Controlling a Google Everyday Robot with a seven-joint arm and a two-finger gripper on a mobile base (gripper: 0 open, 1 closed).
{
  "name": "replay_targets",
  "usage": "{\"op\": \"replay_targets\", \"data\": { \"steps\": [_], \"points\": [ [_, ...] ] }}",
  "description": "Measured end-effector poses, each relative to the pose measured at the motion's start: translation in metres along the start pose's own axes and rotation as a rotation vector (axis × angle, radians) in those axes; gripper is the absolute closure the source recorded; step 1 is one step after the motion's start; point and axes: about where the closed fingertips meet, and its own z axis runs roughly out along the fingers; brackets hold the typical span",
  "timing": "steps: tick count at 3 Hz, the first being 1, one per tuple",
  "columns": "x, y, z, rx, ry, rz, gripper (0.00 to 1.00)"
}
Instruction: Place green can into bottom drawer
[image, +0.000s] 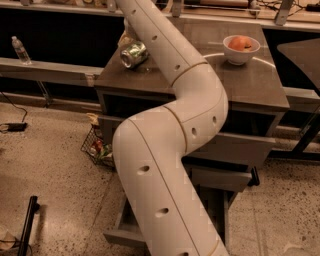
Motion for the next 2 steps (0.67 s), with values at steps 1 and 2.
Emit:
{"op": "replay_targets", "data": {
  "steps": [1,2],
  "points": [
    [0.006,-0.009,0.009,-0.021,0.042,-0.005,0.00],
    [0.012,0.000,0.021,-0.016,0.052,0.105,0.17]
  ]
}}
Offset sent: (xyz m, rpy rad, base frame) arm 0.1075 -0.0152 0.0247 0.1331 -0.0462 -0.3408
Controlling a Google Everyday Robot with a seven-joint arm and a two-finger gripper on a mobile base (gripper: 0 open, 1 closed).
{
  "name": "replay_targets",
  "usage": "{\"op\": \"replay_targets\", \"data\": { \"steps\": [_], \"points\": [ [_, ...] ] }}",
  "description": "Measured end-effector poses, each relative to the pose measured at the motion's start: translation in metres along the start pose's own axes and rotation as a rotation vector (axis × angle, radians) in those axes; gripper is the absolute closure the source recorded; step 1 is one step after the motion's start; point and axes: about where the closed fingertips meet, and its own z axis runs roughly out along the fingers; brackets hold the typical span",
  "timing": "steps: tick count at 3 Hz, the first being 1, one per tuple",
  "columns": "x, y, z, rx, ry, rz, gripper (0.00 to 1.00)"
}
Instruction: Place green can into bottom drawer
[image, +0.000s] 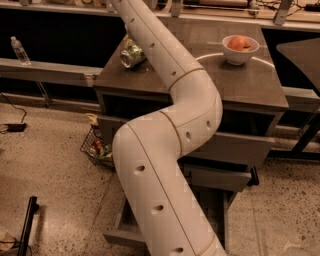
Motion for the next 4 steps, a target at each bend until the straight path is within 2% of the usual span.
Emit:
{"op": "replay_targets", "data": {
  "steps": [1,2,3,4],
  "points": [
    [0.003,0.004,0.006,-0.007,0.010,0.089,0.39],
    [0.004,0.011,0.009,-0.023,0.008,0.121,0.63],
    [0.006,0.018,-0.006,-0.014,-0.005,0.119,0.86],
    [0.043,0.033,-0.068,0.091,0.059,0.130,1.00]
  ]
}}
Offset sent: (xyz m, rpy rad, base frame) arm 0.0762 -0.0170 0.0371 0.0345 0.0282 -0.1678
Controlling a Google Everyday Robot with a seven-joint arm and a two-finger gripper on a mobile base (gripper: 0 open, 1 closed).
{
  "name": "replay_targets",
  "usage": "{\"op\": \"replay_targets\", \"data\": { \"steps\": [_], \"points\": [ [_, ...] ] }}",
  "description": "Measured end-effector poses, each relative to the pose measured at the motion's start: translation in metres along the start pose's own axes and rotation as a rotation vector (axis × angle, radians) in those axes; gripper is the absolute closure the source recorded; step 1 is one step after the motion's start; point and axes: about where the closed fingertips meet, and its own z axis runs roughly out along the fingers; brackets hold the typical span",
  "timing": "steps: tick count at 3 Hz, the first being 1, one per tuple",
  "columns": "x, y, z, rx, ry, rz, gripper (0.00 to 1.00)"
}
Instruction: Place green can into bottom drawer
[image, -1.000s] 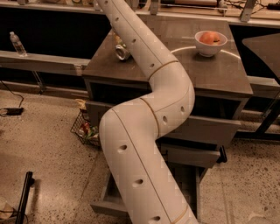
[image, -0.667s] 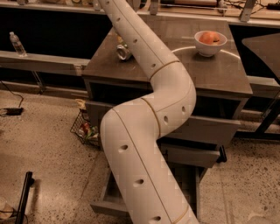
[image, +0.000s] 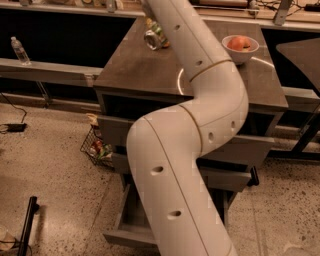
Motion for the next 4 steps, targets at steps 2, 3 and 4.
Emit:
{"op": "replay_targets", "data": {
  "steps": [2,3,4],
  "points": [
    [0.042,0.038,-0.083,0.171,0.038,-0.043,1.00],
    [0.028,0.085,-0.037,0.202,-0.058,0.034,1.00],
    [0.011,0.095,-0.051,0.273,-0.046,0.169,1.00]
  ]
}}
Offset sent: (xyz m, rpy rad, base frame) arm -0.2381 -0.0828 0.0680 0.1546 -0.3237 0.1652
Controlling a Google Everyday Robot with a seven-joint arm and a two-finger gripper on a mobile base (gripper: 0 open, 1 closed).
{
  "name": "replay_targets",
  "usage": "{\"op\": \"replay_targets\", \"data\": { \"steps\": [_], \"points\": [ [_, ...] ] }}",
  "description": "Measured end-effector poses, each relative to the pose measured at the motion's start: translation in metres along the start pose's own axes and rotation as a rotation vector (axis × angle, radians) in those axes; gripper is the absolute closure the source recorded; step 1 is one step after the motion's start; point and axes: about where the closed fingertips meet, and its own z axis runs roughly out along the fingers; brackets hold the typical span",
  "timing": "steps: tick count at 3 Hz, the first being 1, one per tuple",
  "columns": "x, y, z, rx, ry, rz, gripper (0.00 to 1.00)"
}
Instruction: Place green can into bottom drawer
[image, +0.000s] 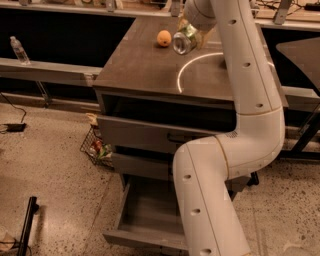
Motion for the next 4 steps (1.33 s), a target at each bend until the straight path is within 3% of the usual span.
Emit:
{"op": "replay_targets", "data": {
  "steps": [1,2,3,4],
  "points": [
    [-0.018,-0.051,-0.087,0.120,0.106,-0.085,1.00],
    [-0.037,-0.097,-0.187,0.258,0.120,-0.057,1.00],
    [-0.036,-0.096,-0.203,0.227,0.034,0.075,1.00],
    [-0.027,-0.097,-0.181,0.210,0.008,0.116,1.00]
  ]
}}
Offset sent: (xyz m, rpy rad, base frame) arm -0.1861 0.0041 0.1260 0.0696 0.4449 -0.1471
